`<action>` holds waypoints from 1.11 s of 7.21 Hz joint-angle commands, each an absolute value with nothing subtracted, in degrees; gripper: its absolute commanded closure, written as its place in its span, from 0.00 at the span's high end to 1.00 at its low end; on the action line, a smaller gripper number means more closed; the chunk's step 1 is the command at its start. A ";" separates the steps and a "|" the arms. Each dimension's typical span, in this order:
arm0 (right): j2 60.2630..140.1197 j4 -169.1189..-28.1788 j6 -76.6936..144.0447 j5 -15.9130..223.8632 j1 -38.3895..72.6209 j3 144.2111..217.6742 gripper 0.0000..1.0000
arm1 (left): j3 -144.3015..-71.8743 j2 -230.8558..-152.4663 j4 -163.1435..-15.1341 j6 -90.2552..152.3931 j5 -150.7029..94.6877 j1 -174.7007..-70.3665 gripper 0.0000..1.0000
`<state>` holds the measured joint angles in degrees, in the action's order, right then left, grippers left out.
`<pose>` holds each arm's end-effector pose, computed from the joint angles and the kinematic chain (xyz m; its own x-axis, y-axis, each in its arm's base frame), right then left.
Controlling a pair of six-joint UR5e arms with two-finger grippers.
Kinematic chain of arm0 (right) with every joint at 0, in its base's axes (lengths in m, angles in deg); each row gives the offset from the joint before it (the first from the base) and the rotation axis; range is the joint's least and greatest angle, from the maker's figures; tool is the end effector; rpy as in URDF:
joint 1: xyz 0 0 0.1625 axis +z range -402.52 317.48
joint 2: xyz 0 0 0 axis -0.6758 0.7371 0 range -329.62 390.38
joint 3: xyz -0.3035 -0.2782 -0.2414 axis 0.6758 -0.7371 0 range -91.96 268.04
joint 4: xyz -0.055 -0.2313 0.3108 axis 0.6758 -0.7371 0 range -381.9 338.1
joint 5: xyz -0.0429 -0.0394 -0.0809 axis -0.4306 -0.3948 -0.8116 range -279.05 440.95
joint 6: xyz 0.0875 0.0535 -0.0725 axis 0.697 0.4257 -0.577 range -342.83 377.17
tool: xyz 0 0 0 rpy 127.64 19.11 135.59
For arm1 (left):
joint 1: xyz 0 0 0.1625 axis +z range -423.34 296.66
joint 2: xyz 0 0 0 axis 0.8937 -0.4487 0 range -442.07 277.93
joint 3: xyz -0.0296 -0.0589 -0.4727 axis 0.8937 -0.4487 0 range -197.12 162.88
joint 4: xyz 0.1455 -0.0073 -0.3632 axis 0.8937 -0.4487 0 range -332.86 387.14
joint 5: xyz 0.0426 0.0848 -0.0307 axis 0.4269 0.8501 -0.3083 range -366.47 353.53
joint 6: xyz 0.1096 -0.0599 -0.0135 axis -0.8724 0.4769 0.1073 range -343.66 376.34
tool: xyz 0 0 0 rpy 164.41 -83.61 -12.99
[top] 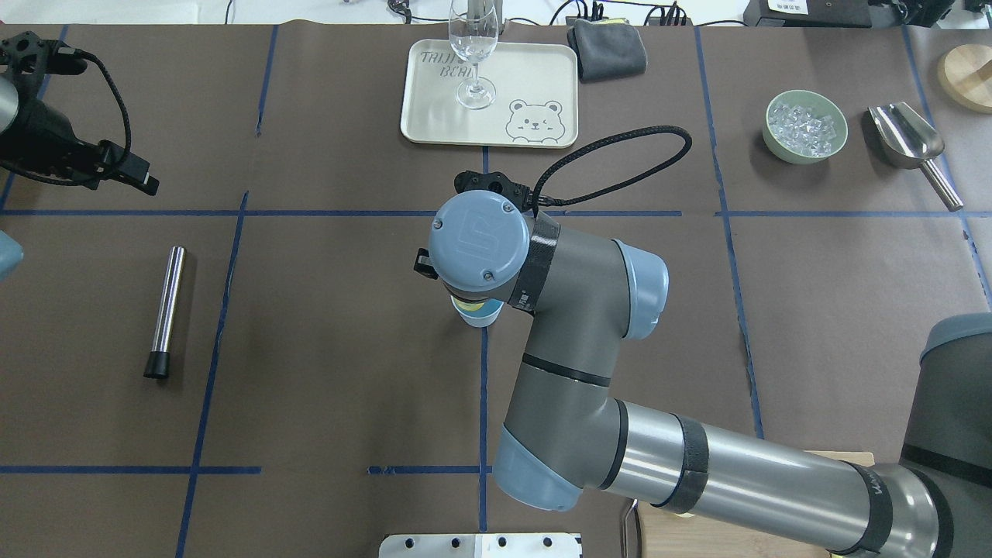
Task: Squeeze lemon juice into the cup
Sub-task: 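Lower the lemon slice into the blue cup and open the right gripper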
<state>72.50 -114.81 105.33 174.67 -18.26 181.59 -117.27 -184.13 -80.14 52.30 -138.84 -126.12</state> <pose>-0.6263 -0.4195 0.2032 0.6152 0.2419 0.7503 -0.3460 0.9380 -0.0188 0.2204 -0.5349 0.4984 0.5803 0.1791 -0.7945 -0.0150 0.9777 0.2094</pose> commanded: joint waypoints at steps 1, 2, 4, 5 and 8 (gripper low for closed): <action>72.66 -114.80 105.15 174.91 -18.26 181.55 0.78 | -117.14 -184.28 -80.09 52.29 -138.84 -126.09 1.00; 72.66 -114.80 104.80 174.91 -18.26 181.55 0.80 | -117.14 -184.28 -80.09 52.29 -138.84 -126.09 1.00; 72.57 -114.72 104.80 175.00 -18.26 181.55 0.95 | -117.14 -184.37 -80.09 52.29 -138.84 -126.09 1.00; 72.48 -114.80 104.71 175.26 -17.91 181.73 1.00 | -116.62 -184.46 -80.09 52.37 -138.84 -126.00 1.00; 75.89 -119.34 97.38 182.90 -11.42 187.76 1.00 | -111.88 -184.64 -80.09 59.02 -134.83 -119.62 1.00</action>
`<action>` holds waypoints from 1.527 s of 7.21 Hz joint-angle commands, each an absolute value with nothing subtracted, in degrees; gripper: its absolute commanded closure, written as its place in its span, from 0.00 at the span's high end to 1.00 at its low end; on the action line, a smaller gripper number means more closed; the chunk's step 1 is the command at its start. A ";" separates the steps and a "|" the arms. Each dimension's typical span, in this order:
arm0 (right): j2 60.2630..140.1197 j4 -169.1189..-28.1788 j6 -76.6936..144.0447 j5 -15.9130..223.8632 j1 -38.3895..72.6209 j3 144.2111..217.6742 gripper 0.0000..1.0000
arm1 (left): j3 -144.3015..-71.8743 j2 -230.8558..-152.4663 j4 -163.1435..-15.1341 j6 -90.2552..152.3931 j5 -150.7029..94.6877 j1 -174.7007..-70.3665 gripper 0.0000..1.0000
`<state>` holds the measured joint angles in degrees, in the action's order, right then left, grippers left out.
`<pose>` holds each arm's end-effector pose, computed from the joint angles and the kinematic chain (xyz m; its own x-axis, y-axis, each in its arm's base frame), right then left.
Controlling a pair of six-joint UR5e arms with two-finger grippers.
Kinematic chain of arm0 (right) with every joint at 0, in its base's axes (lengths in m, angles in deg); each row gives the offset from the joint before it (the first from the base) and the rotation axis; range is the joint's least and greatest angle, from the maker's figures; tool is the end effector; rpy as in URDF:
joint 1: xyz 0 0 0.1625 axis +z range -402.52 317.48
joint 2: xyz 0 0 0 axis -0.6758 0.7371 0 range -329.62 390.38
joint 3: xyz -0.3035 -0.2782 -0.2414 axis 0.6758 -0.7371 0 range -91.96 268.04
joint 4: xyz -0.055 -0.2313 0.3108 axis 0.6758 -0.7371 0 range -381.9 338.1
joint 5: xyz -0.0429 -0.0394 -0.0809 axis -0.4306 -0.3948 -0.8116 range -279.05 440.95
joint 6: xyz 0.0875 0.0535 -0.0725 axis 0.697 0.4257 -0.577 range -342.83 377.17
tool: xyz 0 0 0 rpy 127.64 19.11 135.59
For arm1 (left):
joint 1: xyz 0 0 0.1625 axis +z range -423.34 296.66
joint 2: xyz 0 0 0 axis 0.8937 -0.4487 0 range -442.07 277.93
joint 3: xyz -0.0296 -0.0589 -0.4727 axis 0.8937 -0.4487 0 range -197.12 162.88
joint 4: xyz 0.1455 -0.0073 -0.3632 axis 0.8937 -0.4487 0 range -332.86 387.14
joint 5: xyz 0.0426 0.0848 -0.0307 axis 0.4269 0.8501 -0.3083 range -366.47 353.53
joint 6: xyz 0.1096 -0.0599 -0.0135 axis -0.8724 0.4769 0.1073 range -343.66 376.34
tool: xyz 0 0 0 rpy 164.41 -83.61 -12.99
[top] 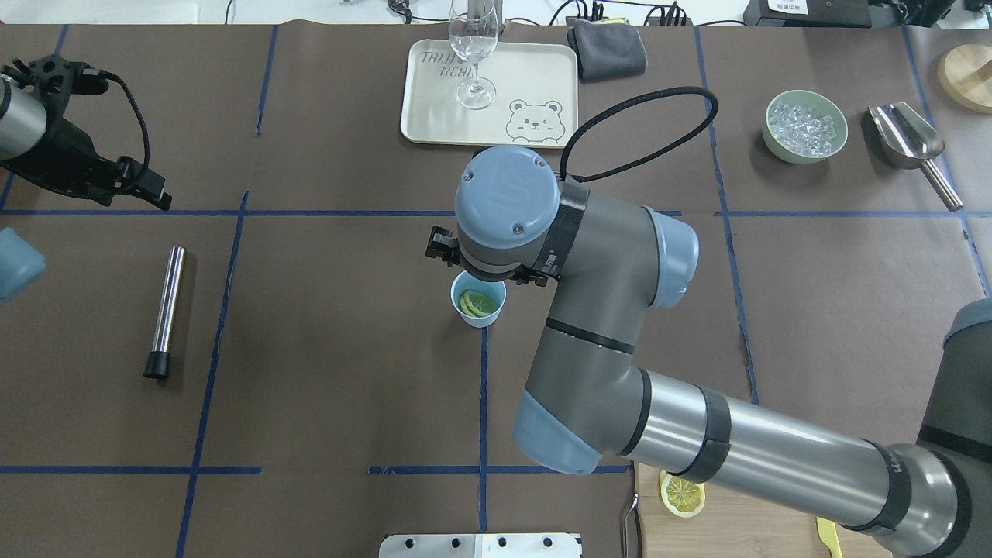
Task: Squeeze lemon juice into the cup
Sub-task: 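Withdraw the right gripper away from the cup while the left gripper grasps the metal rod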
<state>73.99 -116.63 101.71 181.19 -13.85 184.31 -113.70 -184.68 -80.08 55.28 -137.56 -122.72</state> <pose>-0.5849 -0.4463 0.2079 0.6190 0.2316 0.7505 -0.2987 0.9532 -0.0478 0.2560 -0.5321 0.5243 0.6074 0.1245 -0.7846 -0.0360 0.9909 0.1293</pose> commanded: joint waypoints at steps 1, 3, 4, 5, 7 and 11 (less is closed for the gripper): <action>78.17 -122.59 93.07 185.43 -8.62 191.79 1.00 | -110.65 -184.20 -80.17 60.10 -134.10 -118.98 1.00; 84.32 -122.62 85.95 192.02 -0.98 197.35 1.00 | -109.49 -184.02 -79.48 60.20 -134.27 -118.10 1.00; 86.61 -122.62 81.55 193.44 2.28 198.42 1.00 | -108.97 -183.85 -79.38 60.28 -134.35 -117.14 1.00; 87.68 -122.62 77.94 194.67 4.83 198.43 1.00 | -108.01 -183.93 -79.38 60.46 -134.53 -116.26 1.00; 89.27 -122.27 74.49 196.34 7.92 198.69 1.00 | -107.03 -184.46 -79.38 63.17 -134.62 -114.85 1.00; 89.27 -122.36 74.39 196.35 8.20 199.57 1.00 | -106.68 -184.28 -79.82 63.10 -134.62 -114.32 0.96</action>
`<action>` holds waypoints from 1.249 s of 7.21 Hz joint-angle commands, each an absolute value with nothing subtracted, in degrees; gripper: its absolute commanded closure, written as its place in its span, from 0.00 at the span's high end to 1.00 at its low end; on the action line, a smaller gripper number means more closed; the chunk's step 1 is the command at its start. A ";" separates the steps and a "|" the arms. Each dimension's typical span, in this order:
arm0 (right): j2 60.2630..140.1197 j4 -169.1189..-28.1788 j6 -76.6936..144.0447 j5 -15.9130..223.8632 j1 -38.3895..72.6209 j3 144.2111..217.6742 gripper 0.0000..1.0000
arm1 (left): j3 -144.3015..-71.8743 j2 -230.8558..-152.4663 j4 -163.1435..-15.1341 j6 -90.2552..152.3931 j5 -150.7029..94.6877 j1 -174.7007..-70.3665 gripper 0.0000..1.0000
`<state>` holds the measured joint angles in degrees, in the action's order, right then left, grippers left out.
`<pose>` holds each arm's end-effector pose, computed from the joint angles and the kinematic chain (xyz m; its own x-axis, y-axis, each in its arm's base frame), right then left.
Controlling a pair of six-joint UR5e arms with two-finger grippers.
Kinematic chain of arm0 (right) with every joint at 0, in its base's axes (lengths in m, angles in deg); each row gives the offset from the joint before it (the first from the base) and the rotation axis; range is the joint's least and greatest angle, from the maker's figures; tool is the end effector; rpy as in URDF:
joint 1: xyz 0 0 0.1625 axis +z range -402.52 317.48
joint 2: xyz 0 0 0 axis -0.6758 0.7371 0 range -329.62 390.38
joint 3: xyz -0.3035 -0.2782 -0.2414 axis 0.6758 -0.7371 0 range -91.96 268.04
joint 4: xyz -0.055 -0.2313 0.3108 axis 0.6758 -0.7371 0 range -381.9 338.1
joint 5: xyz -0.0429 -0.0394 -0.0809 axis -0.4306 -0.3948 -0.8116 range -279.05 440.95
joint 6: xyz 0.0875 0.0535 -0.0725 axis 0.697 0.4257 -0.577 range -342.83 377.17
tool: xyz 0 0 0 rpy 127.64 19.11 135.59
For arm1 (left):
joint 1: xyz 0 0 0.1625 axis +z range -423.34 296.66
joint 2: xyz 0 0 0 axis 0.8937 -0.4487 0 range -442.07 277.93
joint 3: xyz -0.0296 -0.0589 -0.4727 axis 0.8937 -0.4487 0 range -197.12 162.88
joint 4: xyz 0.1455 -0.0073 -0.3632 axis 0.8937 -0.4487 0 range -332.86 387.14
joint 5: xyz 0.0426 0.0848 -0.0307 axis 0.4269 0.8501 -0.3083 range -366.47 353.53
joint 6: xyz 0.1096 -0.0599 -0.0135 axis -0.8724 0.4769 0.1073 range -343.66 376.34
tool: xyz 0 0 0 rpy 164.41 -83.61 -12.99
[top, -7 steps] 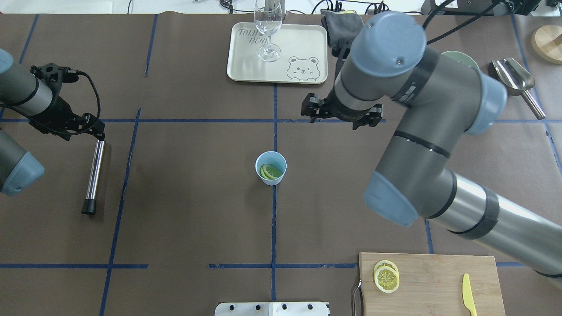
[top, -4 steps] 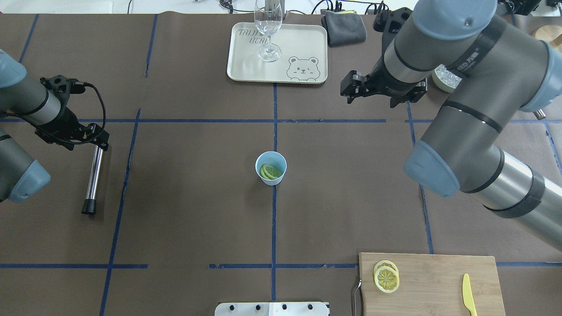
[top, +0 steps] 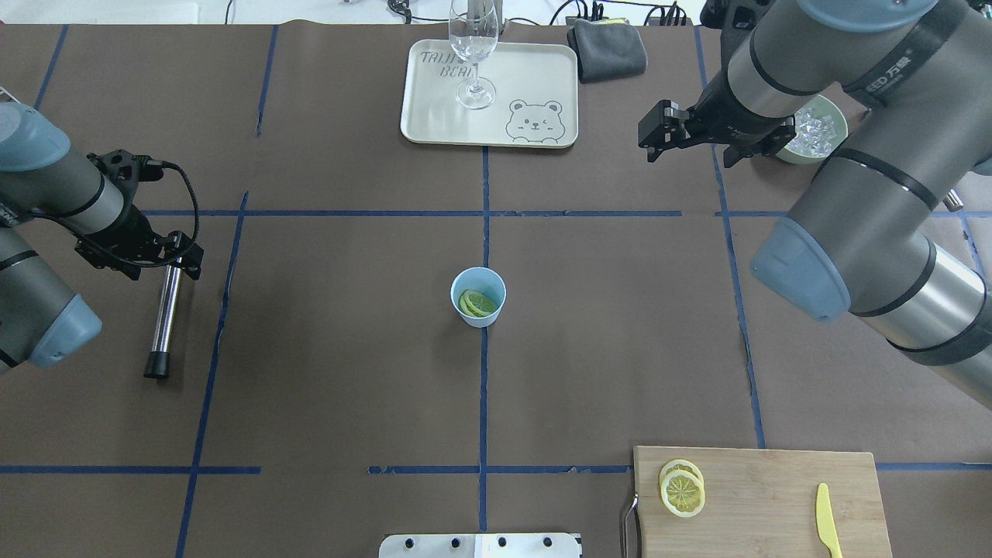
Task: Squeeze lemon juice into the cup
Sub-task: 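Withdraw the right gripper away from the cup while the left gripper grasps the metal rod, then lift the metal rod with the left gripper while the right arm returns to rest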
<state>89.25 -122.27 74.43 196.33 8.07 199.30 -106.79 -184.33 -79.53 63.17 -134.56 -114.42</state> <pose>-0.3330 -0.5305 0.2971 0.6757 0.0524 0.7353 -0.1788 0.9793 0.0945 0.3312 -0.4991 0.5919 0.6942 -0.0027 -0.7198 -0.0661 0.9955 -0.0674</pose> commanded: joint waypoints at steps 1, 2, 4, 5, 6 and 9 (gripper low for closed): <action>89.36 -122.36 74.39 196.35 8.11 199.57 1.00 | -106.59 -184.28 -79.82 63.10 -134.62 -114.31 0.76; 89.36 -122.36 74.39 196.35 8.11 199.57 1.00 | -106.33 -184.20 -79.82 63.10 -134.53 -114.23 0.68; 89.36 -122.36 74.39 196.35 8.11 199.57 1.00 | -106.06 -184.20 -79.82 63.10 -134.53 -114.23 0.68; 89.36 -122.45 74.39 196.35 8.20 199.57 1.00 | -106.06 -184.28 -79.82 63.10 -134.53 -114.31 0.68; 89.27 -122.45 74.39 196.35 8.20 199.66 1.00 | -106.06 -184.28 -79.82 63.10 -134.53 -114.23 0.68; 89.45 -122.62 74.48 196.44 8.20 200.18 1.00 | -106.33 -184.28 -79.82 63.18 -134.53 -113.88 0.23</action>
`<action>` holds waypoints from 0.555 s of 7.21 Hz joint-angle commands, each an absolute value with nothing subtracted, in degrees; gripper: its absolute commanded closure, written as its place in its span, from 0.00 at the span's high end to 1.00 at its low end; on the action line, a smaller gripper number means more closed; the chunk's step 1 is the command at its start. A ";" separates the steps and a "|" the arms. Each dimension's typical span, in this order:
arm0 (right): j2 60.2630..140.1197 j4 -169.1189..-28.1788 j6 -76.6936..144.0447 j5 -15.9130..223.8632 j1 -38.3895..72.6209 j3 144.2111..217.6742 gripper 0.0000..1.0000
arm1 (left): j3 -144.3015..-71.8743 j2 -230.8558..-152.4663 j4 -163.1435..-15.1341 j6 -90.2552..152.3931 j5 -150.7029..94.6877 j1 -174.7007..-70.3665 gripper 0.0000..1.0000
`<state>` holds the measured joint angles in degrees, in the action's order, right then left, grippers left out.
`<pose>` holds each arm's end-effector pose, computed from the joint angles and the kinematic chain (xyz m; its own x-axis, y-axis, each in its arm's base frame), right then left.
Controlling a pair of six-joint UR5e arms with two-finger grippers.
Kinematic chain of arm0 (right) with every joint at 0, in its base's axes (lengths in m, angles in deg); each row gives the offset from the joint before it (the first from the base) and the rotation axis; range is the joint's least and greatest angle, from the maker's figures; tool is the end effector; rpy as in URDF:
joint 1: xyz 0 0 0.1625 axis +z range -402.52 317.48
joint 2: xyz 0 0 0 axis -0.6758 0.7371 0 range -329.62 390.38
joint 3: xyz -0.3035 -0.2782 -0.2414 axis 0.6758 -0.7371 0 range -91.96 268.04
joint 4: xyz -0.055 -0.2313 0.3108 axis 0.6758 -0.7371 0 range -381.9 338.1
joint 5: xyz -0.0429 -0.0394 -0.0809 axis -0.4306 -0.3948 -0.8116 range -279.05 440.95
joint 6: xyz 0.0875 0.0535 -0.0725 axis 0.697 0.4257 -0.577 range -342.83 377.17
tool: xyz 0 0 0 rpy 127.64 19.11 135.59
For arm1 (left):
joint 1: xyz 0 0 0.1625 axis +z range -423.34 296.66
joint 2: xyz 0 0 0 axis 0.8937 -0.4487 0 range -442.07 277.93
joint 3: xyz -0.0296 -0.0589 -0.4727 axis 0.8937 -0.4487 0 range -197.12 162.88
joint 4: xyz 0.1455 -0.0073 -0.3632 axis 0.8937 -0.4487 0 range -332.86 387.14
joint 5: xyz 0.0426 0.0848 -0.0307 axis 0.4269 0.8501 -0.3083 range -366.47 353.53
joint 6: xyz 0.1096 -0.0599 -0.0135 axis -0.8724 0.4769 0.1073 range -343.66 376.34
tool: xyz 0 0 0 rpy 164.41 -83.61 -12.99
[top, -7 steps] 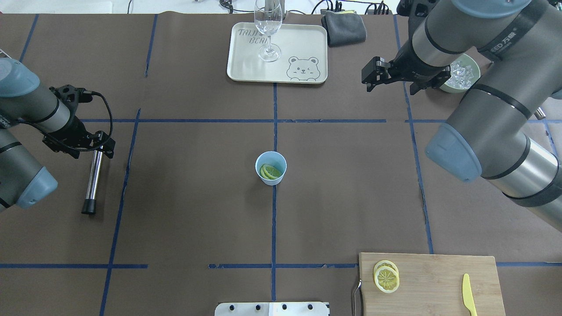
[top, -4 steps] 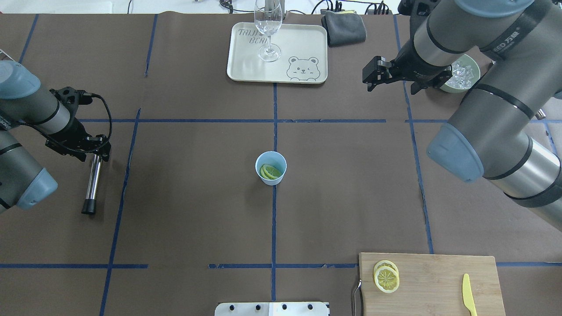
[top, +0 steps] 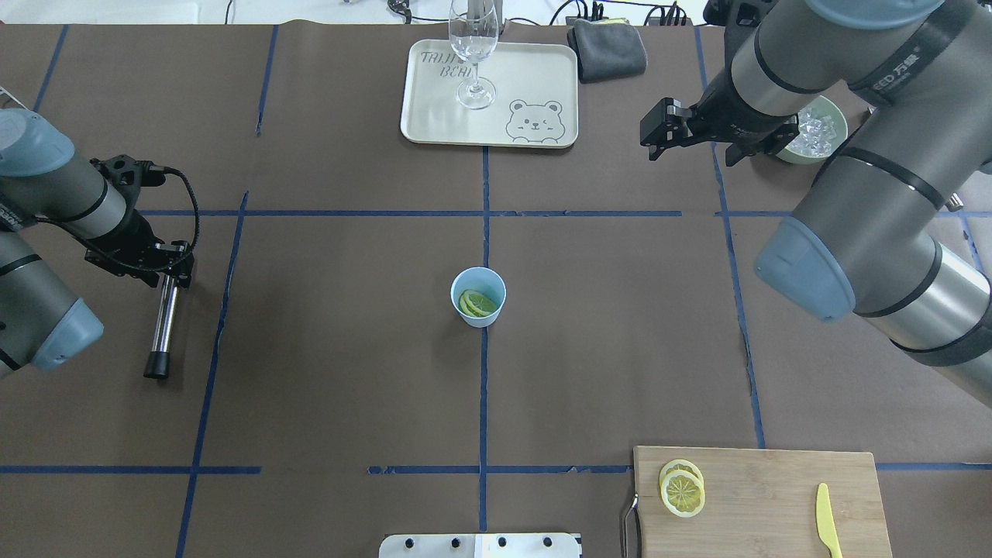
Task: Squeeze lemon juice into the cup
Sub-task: 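Lift the metal rod with the left gripper while the right arm returns to rest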
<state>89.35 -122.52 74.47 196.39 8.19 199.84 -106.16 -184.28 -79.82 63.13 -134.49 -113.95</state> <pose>-0.3302 -0.5289 0.2953 0.6735 0.0525 0.7373 -0.1809 0.9789 0.0955 0.3354 -0.4966 0.5973 0.6978 0.0000 -0.7163 -0.0738 0.9947 -0.0719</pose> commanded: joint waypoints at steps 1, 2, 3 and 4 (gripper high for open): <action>89.53 -122.71 74.48 196.35 8.20 200.36 1.00 | -106.50 -184.28 -79.74 63.10 -134.62 -113.88 0.06; 89.53 -122.71 74.48 196.35 8.20 200.36 1.00 | -107.29 -183.85 -79.56 63.10 -134.44 -114.05 0.00; 89.88 -122.71 74.48 196.70 8.28 200.53 1.00 | -109.99 -183.32 -78.69 63.10 -134.27 -114.40 0.00; 90.06 -122.80 74.48 197.23 8.81 200.80 1.00 | -113.41 -182.10 -77.55 63.01 -133.66 -114.40 0.00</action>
<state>89.81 -122.73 74.48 196.71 8.39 200.53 -109.85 -183.25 -78.72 63.08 -134.20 -114.27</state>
